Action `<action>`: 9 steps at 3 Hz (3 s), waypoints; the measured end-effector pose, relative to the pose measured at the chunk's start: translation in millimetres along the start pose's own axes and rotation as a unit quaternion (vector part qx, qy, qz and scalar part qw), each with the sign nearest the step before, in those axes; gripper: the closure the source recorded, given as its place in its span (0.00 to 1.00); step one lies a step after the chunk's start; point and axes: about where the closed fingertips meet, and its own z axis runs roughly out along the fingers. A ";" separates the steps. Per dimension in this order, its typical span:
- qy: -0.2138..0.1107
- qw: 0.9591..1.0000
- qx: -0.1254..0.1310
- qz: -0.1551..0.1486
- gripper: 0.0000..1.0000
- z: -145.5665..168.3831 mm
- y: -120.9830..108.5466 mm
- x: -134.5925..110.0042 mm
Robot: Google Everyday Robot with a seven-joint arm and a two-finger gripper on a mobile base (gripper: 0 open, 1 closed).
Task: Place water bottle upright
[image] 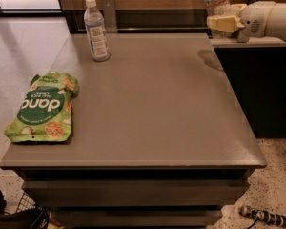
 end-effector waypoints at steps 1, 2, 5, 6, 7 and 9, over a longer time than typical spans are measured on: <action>-0.031 0.998 -0.019 -0.060 1.00 -0.7 7.9 2.5; -0.074 0.991 -0.049 -0.101 1.00 11.8 19.5 10.0; -0.093 0.988 -0.063 -0.109 1.00 21.2 30.3 20.7; -0.088 0.990 -0.056 -0.096 1.00 17.8 39.2 31.3; -0.090 0.991 -0.057 -0.076 1.00 21.1 54.8 46.2; -0.094 0.992 -0.081 -0.029 1.00 40.9 70.7 79.3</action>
Offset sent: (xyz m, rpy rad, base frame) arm -0.0101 0.0156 -0.0223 -0.0172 -0.3035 0.2007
